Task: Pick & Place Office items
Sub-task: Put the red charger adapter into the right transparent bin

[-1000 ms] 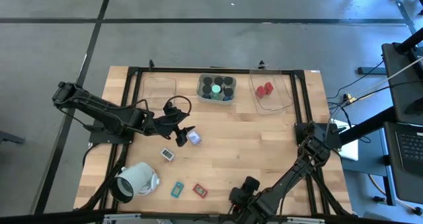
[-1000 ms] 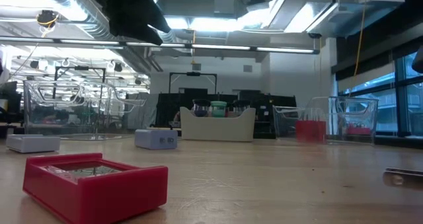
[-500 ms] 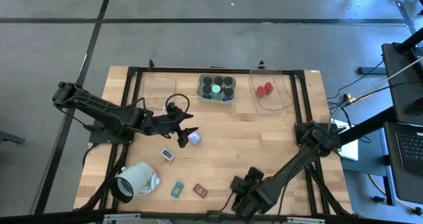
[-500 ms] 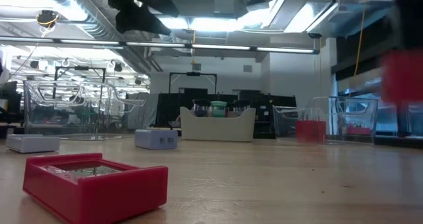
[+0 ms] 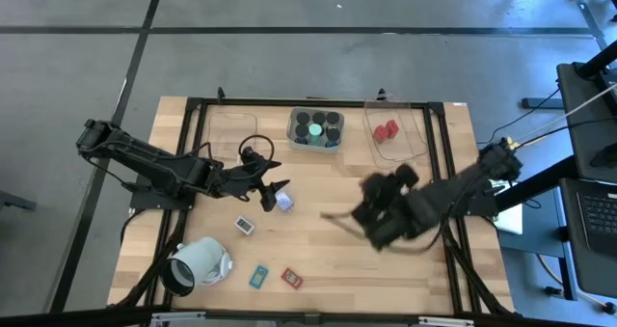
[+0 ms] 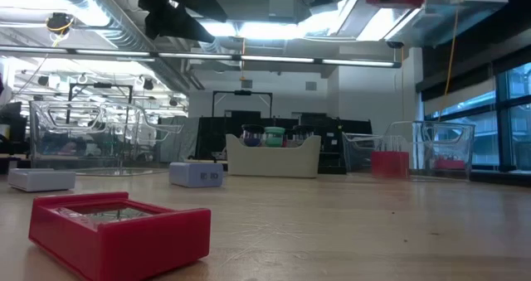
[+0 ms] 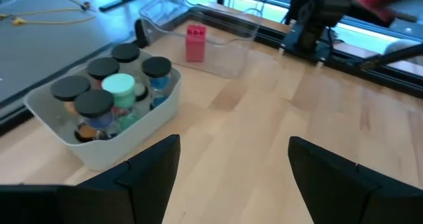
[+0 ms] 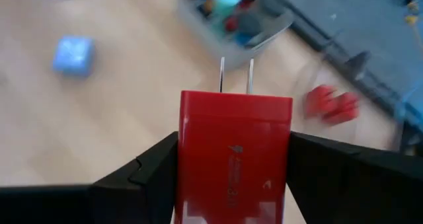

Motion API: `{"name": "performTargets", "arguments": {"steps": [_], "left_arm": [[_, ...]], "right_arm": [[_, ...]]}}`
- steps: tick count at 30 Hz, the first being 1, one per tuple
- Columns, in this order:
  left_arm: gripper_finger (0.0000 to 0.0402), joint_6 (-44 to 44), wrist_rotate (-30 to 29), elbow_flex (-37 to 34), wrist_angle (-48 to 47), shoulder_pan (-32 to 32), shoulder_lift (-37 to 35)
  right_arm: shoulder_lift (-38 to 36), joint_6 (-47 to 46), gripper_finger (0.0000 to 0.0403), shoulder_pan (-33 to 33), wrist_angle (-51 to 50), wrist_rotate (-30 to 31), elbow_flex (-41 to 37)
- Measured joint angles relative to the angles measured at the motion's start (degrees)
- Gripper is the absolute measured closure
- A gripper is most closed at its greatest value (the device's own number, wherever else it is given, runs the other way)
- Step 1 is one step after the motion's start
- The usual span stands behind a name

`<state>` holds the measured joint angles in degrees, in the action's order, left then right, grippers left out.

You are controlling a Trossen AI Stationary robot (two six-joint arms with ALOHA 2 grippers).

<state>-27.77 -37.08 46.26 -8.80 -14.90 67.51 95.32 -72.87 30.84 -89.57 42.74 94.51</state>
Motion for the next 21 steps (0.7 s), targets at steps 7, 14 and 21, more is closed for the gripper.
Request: {"name": "performTargets", "arguments": {"steps": [7,14,21], "left_arm": [[0.0123,0.0,3.7,0.0,0.0,0.0,0.0],[0.0123,1.0,4.2,0.0,0.0,0.0,0.0],[0.0123,5.7,4.2,0.0,0.0,0.0,0.0]], "right_arm": [[-7.0,12.3,0.0181,-15.8,-0.5,2.9,-0.2],[-9.1,20.7,0.0181,-29.6,-0.4,2.6,-1.8],[-9.4,23.1,0.0181,-40.7,-0.2,-1.5,-14.9]]}}
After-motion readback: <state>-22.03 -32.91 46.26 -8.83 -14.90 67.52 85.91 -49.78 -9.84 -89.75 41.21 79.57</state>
